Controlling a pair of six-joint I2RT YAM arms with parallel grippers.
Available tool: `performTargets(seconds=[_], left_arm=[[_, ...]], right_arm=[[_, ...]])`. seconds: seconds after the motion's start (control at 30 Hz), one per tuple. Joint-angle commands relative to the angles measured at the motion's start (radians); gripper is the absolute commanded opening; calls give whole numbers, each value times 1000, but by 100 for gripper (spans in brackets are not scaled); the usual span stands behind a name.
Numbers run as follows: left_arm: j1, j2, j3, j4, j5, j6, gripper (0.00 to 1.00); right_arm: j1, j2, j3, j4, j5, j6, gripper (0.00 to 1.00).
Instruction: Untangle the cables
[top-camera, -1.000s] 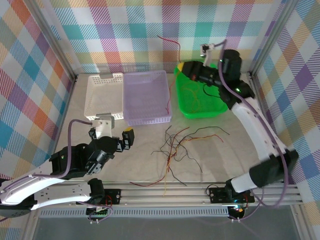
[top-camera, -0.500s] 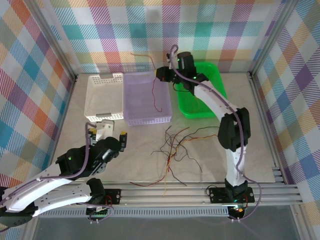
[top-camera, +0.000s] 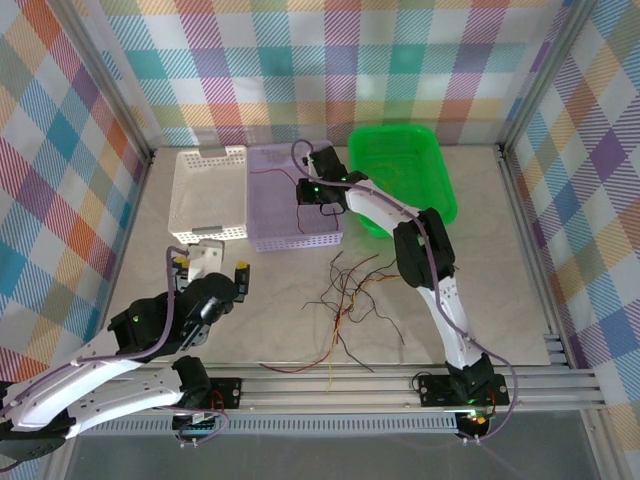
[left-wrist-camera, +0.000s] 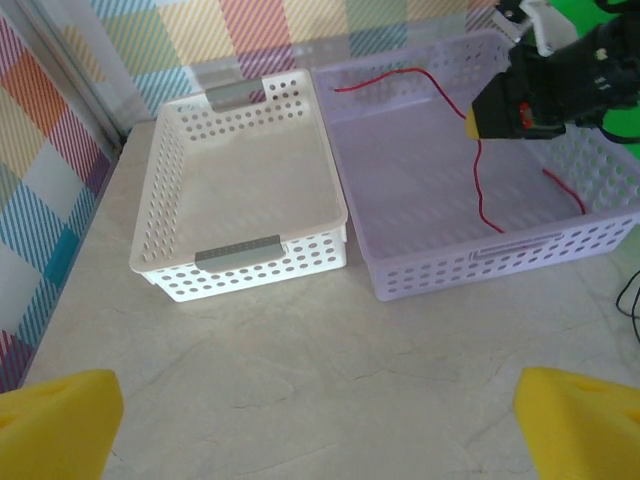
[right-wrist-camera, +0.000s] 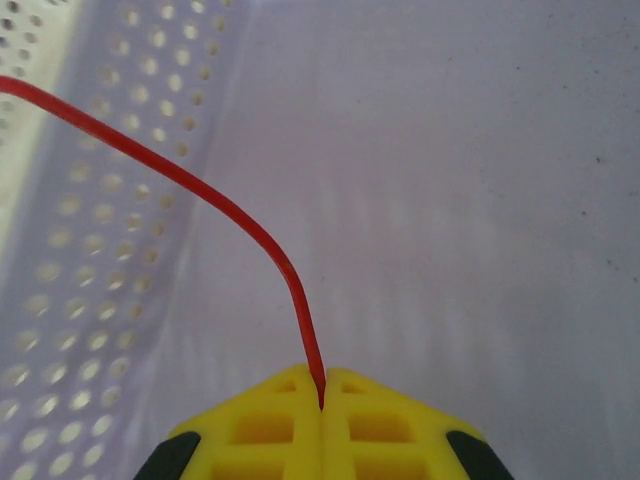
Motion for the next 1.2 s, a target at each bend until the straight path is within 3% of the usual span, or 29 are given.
performTargets(seconds=[0.0,0.2,0.3,0.43,0.6,0.7,0.8,0.97,1.17], left_arm=[[24,7,-4,26,32,20,100],[31,-2,-9,32,43,25,100],[32,1,-9,32,46,27,100],[32,4,-9,29,52,27,100],[34,5,-9,26,52,26,100],[34,9,-9,26,58,27,100],[34,17,-5,22,59,27,100],[34,19,-5,29,94,36,100],[33,76,32,13,175,31,100]], right_arm=[[-1,54,137,-205,86,1,0],[-6,116,270,-336,152,40,0],[-6,157,373,-417,131,27,12],[-6,111,367,-408,96,14,30],[-6,4,347,-408,108,-5,46],[-6,-77,318,-424,118,-18,48],[-6,-218,156,-381,95,-19,50],[-4,-620,-390,-122,28,19,54],[0,-935,-821,-59,-74,46,55]])
